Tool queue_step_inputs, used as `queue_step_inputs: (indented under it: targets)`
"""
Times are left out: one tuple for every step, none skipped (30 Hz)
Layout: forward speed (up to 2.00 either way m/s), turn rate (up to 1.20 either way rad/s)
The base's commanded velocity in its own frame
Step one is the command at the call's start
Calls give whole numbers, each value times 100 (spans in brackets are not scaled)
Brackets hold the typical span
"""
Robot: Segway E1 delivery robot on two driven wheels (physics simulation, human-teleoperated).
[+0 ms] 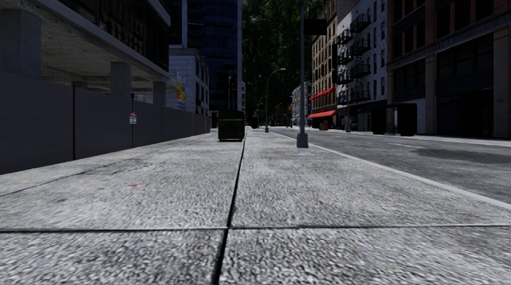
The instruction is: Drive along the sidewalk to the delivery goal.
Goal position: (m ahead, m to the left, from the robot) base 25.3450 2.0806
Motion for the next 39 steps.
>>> queue_step_inputs:
  targets:
    - [200,0]
    - [200,0]
    - [200,0]
    - [200,0]
    - [200,0]
    - [200,0]
    - [200,0]
    - [200,0]
    - [200,0]
    - [200,0]
    - [200,14]
    - [200,14]
    - [200,24]
    - [200,30]
    - [200,34]
    - [200,34]
    - [200,37]
    - [200,40]
    - [200,41]
    - [200,41]
    - [200,44]
    - [200,46]
    - [200,46]
    - [200,46]
    - [200,46]
    - [200,46]
    - [200,46]
    - [200,46]
    - [200,46]
    - [200,46]
    - [200,46]
    - [200,46]
    - [200,46]
    - [200,46]
    - [200,46]
    - [200,46]
    - [200,46]
    - [200,46]
    - [200,46]
